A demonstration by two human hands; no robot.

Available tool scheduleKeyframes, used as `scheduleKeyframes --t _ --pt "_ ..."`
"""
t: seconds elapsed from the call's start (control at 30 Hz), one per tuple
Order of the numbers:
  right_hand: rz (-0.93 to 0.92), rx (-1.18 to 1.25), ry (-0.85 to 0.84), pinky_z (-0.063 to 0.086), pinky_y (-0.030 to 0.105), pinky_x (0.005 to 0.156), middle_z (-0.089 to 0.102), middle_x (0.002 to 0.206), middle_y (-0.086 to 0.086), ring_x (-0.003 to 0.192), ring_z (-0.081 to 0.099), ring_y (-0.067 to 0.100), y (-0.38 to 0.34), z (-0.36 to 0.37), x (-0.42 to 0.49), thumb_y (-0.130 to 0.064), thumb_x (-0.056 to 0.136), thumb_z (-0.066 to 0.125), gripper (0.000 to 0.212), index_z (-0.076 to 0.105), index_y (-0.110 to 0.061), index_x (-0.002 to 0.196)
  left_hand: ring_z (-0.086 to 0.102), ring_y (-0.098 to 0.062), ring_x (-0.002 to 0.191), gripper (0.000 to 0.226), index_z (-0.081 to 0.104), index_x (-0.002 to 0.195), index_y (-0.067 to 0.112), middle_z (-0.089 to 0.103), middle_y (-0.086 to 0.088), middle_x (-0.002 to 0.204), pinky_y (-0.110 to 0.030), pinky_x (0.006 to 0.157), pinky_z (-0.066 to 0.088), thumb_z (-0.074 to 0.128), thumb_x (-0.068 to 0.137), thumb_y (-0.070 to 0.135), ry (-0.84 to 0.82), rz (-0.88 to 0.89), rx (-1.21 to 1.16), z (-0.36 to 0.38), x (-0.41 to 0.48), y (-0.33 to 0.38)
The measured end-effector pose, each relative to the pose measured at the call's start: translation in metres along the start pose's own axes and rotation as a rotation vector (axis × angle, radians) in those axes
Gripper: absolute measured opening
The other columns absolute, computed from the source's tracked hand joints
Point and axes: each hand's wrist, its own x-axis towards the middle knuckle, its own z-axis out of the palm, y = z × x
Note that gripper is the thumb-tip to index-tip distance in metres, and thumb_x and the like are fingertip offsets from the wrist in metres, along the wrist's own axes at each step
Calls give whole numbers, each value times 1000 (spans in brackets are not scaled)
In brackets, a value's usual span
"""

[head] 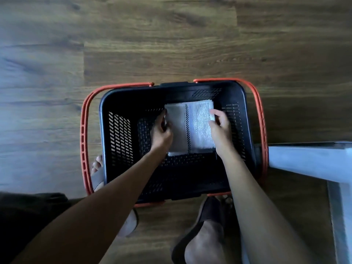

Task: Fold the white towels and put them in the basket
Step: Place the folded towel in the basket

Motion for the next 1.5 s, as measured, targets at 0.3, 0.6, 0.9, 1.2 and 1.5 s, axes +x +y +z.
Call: scheduleKeyframes --t 0.3,0.6,0.9,1.2,1.5 --pt "-45 -112 -32 32 19 41 57 113 -9 41 41 1 20 1 16 2 88 39 41 55 -21 118 47 -15 126 51 41 142 24 46 0 144 -38 106 41 53 95 12 15 30 79 2 -1 -21" --pt "-217 -359 -51 40 19 63 56 114 6 74 52 3 30 0 17 -6 91 40 35 49 -21 122 50 3 114 53 38 142 7 53 4 120 -4 92 35 54 92 8 12 241 200 -3 -5 -21" --pt "-578 -1114 11 27 46 112 18 157 13 144 19 28 48 18 26 -31 93 48 63 28 -4 147 -6 -21 147 69 6 152 11 -5 -10 159 -47 117 2 35 98 44 -163 649 955 0 4 -42" --pt "-575 -1267 2 11 42 118 12 157 19 145 14 28 65 18 33 -40 96 22 66 18 1 148 -7 -25 147 70 3 151 8 -3 -13 159 -58 113 -5 19 97 50 -229 611 1218 6 14 -44" --pt "-393 -1224 -156 18 43 114 6 159 10 146 9 26 5 -2 0 -40 99 32 58 19 -15 149 10 -26 146 62 19 149 13 11 -13 158 -49 114 15 30 98 45 -314 493 1253 -16 -11 17"
